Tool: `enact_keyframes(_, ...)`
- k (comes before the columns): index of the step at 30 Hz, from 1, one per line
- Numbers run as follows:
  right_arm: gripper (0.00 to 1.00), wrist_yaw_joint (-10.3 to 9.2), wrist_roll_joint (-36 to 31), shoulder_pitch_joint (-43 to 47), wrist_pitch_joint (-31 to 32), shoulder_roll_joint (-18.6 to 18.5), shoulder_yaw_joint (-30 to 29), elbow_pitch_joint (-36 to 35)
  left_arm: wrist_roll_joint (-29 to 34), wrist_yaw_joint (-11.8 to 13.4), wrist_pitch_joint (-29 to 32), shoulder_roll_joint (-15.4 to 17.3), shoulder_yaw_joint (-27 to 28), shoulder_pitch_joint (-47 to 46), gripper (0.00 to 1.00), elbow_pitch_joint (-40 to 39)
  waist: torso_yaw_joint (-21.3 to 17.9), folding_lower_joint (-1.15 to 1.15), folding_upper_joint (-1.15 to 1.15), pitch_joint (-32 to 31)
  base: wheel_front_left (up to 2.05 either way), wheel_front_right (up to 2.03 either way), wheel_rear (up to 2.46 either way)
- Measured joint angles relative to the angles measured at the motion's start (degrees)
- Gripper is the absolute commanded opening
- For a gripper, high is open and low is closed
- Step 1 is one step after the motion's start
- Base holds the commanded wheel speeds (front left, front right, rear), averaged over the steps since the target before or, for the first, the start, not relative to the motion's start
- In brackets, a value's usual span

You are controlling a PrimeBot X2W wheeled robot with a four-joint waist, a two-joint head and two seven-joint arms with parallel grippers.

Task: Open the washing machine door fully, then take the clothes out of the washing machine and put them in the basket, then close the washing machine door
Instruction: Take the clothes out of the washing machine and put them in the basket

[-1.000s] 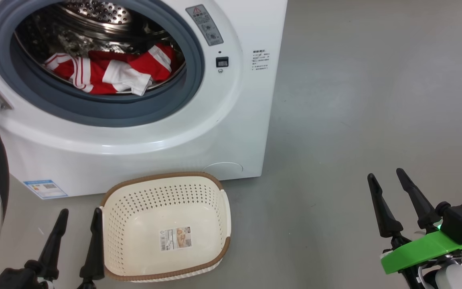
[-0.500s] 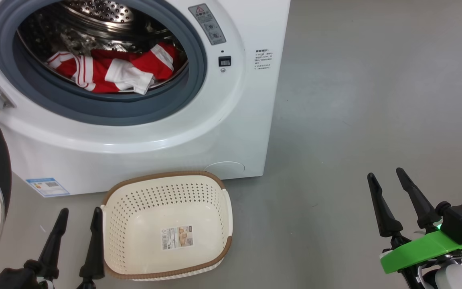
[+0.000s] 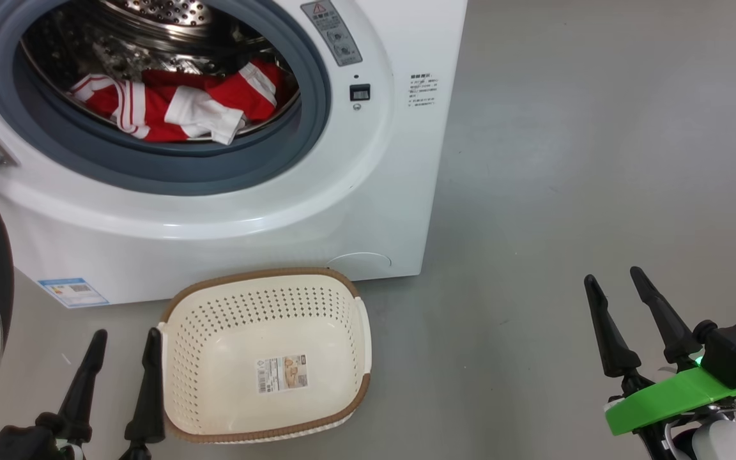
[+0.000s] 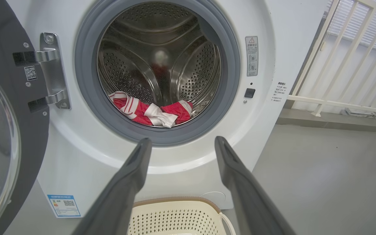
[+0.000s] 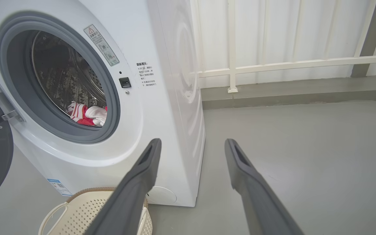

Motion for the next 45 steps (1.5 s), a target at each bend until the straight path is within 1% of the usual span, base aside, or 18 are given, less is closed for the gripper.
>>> enact_keyframes(20, 1.00, 0.00, -0.04, -0.43, 0.00, 0.75, 0.03, -0.20, -0.41, 0.00, 0.00, 0.31, -0.04, -2.04, 1.00, 0.04, 0.74, 0.00, 0.00, 2.22, 0.82, -0.83, 0.02)
enact_keyframes(32, 1.00, 0.00, -0.18, -1.58, 0.00, 0.89, 0.23, -0.16, 0.13, 0.00, 0.00, 0.27, 0.00, -3.05, 1.00, 1.22, 1.29, 0.00, 0.00, 2.97, 0.15, -0.15, 0.00)
enact_keyframes(38, 1.00, 0.00, -0.18, -1.64, 0.00, 1.07, 0.26, -0.19, 1.49, 0.00, 0.01, 0.01, -0.11, -4.29, 1.00, 4.41, 1.12, 0.00, 0.00, 3.66, 0.00, 0.00, 0.00)
enact_keyframes(42, 1.00, 0.00, -0.18, -2.66, 0.00, 1.30, 0.34, -0.24, 3.18, 0.00, 0.01, -0.15, -0.48, -8.37, 1.00, 7.42, 0.87, 0.00, 0.00, 4.76, 0.00, 0.00, 0.00)
enact_keyframes(45, 1.00, 0.00, -0.19, -3.63, 0.00, 1.52, 0.46, -0.43, 4.09, 0.00, 0.01, -0.22, -1.25, -12.60, 1.00, 11.52, 0.55, 0.00, 0.00, 5.82, 0.00, 0.00, 0.00)
